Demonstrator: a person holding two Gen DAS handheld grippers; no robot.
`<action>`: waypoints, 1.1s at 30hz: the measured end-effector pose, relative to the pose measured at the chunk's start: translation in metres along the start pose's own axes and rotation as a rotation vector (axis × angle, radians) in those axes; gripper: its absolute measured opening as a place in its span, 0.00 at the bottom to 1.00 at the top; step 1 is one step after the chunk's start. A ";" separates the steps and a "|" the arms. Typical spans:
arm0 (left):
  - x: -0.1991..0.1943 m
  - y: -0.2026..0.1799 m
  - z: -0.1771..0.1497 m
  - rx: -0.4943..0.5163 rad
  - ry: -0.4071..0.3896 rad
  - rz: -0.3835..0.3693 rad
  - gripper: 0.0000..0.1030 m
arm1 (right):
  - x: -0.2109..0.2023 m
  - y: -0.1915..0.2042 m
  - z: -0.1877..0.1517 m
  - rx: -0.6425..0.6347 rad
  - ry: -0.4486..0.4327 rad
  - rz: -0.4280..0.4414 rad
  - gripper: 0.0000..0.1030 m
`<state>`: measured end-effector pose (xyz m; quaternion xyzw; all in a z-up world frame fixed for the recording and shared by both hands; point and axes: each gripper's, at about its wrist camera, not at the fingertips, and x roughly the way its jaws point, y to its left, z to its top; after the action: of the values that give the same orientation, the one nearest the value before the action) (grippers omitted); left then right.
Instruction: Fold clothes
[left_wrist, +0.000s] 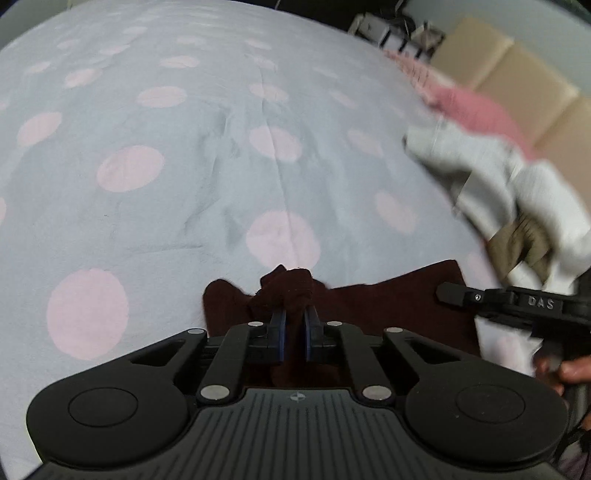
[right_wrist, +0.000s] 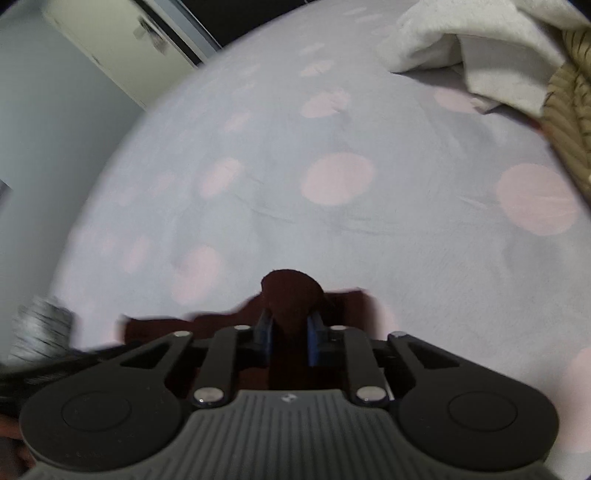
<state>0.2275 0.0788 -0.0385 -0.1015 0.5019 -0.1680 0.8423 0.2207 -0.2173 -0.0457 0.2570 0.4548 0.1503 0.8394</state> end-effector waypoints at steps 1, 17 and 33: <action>-0.001 0.002 0.000 0.000 0.005 0.000 0.07 | -0.003 -0.003 0.001 0.035 -0.006 0.076 0.18; 0.004 -0.022 -0.016 0.174 -0.017 0.167 0.39 | 0.004 0.000 -0.010 -0.166 -0.006 -0.143 0.33; -0.077 -0.073 -0.120 0.379 -0.192 0.101 0.16 | -0.093 0.051 -0.101 -0.528 -0.104 -0.033 0.21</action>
<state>0.0750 0.0406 -0.0084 0.0686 0.3830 -0.2065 0.8977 0.0849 -0.1907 0.0011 0.0291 0.3603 0.2368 0.9018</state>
